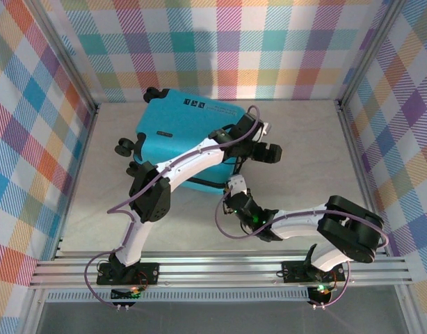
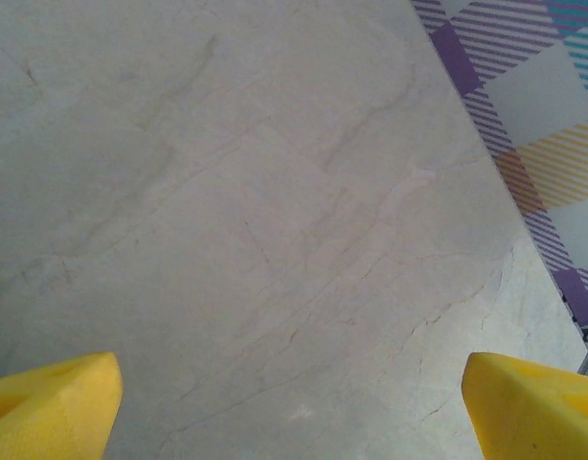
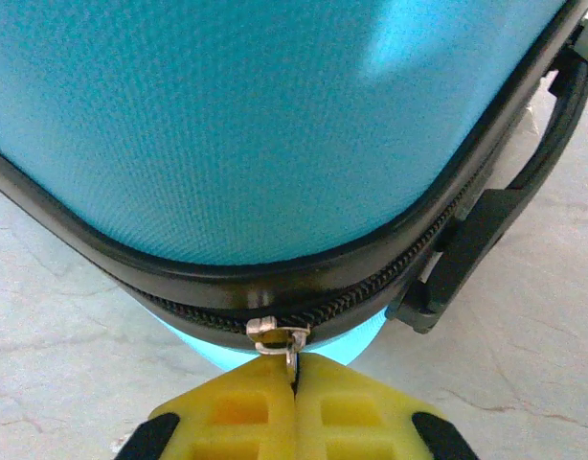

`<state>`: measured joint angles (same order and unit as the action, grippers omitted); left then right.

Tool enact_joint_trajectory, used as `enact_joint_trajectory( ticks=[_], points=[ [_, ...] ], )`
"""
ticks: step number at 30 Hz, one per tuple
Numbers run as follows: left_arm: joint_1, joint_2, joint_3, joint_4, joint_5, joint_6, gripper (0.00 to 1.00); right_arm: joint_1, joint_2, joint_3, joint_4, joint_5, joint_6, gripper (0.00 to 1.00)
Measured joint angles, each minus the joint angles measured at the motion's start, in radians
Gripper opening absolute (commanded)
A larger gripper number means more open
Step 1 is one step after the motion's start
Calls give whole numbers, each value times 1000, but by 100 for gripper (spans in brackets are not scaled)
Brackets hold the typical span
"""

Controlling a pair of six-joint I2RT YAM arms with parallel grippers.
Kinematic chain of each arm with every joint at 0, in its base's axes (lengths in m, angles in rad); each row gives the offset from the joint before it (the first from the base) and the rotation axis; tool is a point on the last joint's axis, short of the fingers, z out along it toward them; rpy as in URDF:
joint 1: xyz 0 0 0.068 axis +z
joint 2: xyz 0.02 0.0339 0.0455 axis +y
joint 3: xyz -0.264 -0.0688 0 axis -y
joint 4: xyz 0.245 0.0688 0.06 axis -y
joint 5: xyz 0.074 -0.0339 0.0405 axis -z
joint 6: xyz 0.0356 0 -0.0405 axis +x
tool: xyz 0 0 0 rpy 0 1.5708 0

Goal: Pack the luggage

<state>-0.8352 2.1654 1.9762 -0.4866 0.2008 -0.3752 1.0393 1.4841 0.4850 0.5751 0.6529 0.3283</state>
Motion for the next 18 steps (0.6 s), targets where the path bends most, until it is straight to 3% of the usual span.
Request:
enact_joint_trajectory(
  ticks=[18],
  points=[
    [-15, -111, -181, 142, 0, -56, 90, -130, -68, -27, -45, -110, -42, 0]
  ],
)
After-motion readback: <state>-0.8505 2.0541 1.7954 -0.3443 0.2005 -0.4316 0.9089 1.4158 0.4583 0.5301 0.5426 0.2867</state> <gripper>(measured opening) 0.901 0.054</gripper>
